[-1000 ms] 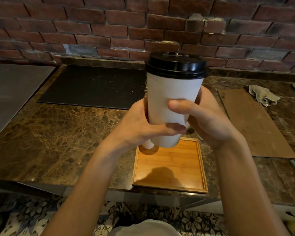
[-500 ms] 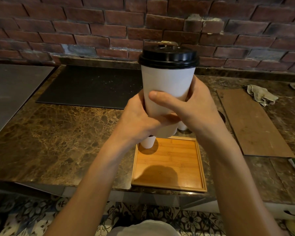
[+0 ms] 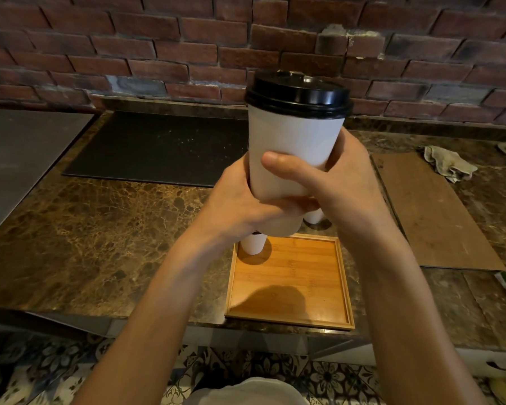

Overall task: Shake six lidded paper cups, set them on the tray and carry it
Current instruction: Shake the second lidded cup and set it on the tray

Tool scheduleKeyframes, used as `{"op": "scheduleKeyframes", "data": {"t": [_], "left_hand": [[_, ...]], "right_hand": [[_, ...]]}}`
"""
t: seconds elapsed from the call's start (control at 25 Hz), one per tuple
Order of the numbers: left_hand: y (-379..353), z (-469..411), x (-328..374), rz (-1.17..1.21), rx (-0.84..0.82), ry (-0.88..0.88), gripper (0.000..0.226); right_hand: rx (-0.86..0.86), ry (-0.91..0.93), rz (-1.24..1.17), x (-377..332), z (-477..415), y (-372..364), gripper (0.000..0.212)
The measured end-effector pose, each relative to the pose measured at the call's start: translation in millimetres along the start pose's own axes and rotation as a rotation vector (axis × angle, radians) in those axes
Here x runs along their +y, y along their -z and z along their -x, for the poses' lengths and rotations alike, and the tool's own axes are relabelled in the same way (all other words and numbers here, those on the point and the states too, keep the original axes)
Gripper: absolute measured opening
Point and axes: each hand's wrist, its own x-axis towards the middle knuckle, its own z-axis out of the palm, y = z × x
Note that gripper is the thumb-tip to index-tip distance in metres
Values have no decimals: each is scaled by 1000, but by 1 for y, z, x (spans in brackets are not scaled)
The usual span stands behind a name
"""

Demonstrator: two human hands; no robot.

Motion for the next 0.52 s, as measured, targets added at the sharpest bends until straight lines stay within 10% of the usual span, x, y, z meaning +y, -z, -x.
{"op": "scheduleKeyframes", "data": {"t": [0.52], "left_hand": [[1,5,1,120,-139,22,60]], "right_hand": [[-245,-37,-102,1,-3,11,64]]}}
